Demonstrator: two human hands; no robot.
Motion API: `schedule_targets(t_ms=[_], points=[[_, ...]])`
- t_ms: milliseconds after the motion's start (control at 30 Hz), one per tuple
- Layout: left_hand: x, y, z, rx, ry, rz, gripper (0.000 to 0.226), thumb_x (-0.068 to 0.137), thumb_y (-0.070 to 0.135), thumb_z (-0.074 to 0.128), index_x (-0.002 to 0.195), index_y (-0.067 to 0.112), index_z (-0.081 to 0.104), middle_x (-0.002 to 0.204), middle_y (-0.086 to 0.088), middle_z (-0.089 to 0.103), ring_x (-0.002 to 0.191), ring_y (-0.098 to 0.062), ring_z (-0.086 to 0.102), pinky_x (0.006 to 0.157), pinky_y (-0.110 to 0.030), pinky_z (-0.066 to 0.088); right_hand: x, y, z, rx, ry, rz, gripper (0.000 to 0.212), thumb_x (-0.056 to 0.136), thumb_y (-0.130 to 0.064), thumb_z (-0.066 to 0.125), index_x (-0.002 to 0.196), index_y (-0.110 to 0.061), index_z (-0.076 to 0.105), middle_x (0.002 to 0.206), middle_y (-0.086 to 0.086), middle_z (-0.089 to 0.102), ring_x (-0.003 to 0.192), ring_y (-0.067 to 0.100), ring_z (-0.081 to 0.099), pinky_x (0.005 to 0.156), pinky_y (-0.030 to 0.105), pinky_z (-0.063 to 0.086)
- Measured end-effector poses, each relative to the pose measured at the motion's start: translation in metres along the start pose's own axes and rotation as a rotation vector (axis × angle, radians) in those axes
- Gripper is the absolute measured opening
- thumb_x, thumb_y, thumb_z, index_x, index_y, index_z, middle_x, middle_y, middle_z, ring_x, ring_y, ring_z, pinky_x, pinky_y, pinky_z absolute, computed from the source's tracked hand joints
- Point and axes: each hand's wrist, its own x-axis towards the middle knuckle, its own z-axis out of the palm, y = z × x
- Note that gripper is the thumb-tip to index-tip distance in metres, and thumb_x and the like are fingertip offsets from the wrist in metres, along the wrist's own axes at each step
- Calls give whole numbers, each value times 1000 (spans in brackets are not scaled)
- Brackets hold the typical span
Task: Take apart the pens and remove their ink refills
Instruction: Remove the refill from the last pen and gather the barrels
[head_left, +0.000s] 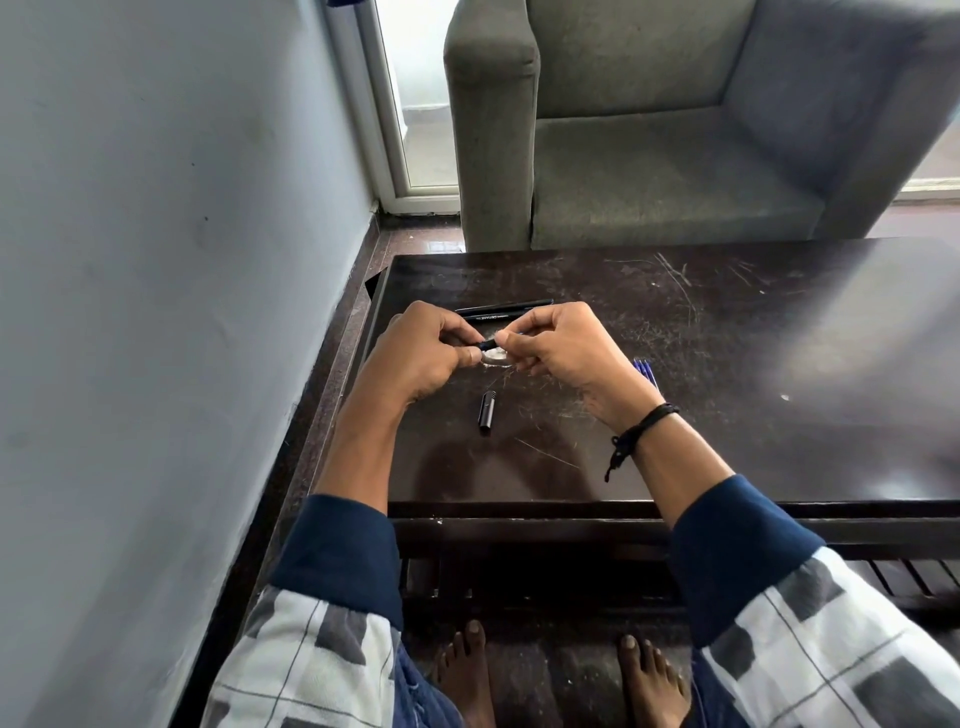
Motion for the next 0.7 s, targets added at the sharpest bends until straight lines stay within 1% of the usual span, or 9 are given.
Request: schedule_targets(t_ms=[100,167,233,300,433,567,700], points=[[0,-1,0,-2,-7,8,15,83,17,81,95,26,79,84,2,75,85,-16,69,89,-41,56,0,0,0,10,-3,-5,12,88,-13,78,88,-2,73,66,2,68,57,9,58,56,21,47],[1,-2,0,-11,-13,18,16,82,16,81,93,27,79,81,3,75,82,-15,68,89,-42,56,1,1,0,9,-12,-26,6,88,-9,77,86,-5,73,62,-2,67,55,8,58,54,19,46],[1,-3,0,-14,-16,20,16,82,16,82,92,27,78,81,4,75,80,-14,68,89,-42,56,1,3,0,8,-15,-37,2,88,-5,75,88,-5,73,57,-6,65,53,6,57,52,18,45],[1,-2,0,-12,-21,16,16,82,16,81,95,25,79,83,3,75,81,-13,68,89,-40,56,1,3,0,9,-14,-42,4,88,-1,74,91,-3,73,57,-4,64,51,5,56,52,17,45],[1,-2,0,-16,-21,16,17,82,16,82,97,23,80,83,3,75,80,-12,68,89,-41,57,1,1,0,13,-21,-53,11,87,3,73,88,-7,72,67,4,64,52,5,56,52,18,45],[3,-5,1,-10,-25,5,17,81,17,82,97,23,80,83,2,75,81,-13,68,90,-42,57,0,1,1,16,-24,-51,9,87,3,73,91,-5,73,73,9,65,56,10,56,53,19,45],[4,-5,2,0,-22,-1,15,82,18,82,95,25,80,84,1,75,84,-17,70,90,-43,56,1,2,0,17,-20,-37,6,87,-6,77,92,-6,74,73,6,67,61,11,59,56,21,47]])
